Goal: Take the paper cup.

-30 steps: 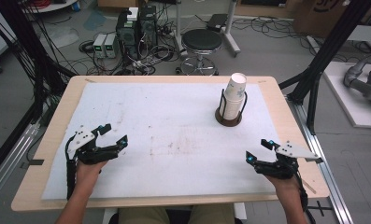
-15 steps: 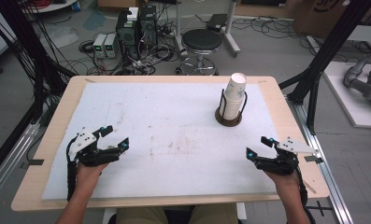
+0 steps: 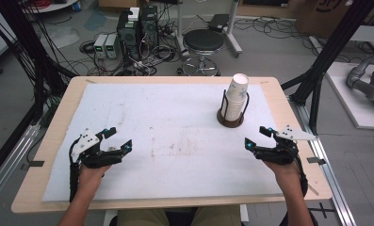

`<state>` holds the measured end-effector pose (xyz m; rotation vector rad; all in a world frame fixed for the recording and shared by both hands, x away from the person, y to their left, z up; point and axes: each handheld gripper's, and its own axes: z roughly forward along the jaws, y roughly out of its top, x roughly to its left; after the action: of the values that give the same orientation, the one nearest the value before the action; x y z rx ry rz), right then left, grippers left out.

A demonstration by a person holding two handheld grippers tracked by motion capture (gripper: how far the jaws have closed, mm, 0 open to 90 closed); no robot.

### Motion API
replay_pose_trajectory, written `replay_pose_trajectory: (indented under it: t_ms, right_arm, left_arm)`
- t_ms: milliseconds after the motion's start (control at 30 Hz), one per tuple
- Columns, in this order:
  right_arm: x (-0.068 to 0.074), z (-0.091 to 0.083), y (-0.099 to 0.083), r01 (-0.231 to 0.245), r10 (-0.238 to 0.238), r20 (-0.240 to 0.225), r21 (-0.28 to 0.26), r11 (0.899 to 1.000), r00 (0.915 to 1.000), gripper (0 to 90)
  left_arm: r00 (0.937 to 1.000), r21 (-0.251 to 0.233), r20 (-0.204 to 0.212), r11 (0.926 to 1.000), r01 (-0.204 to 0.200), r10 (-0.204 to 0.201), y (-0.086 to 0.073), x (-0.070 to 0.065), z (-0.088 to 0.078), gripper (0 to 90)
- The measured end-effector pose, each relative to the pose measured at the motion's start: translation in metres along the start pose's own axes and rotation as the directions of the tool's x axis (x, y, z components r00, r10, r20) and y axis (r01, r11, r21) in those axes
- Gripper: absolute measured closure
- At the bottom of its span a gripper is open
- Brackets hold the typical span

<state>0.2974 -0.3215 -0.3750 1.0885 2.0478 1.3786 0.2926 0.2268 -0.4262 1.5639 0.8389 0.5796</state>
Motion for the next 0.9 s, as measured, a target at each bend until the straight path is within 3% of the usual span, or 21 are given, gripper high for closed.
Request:
replay_pose_trajectory:
  t_ms: [500, 900]
  right_arm:
    - [-0.01, 0.024, 0.056, 0.029, -0.029, -0.019, 0.012, 1.0, 0.9994, 20.6]
    - [-0.029, 0.05, 0.096, 0.028, -0.029, 0.029, 0.039, 0.999, 0.9992, 20.6]
  left_arm:
    - [0.9999, -0.003, 0.011, 1.0, 0.007, -0.007, 0.0, 0.0, 0.0, 17.1]
    - [0.9997, -0.001, 0.02, 0.9999, 0.015, -0.015, -0.001, 0.001, 0.001, 17.1]
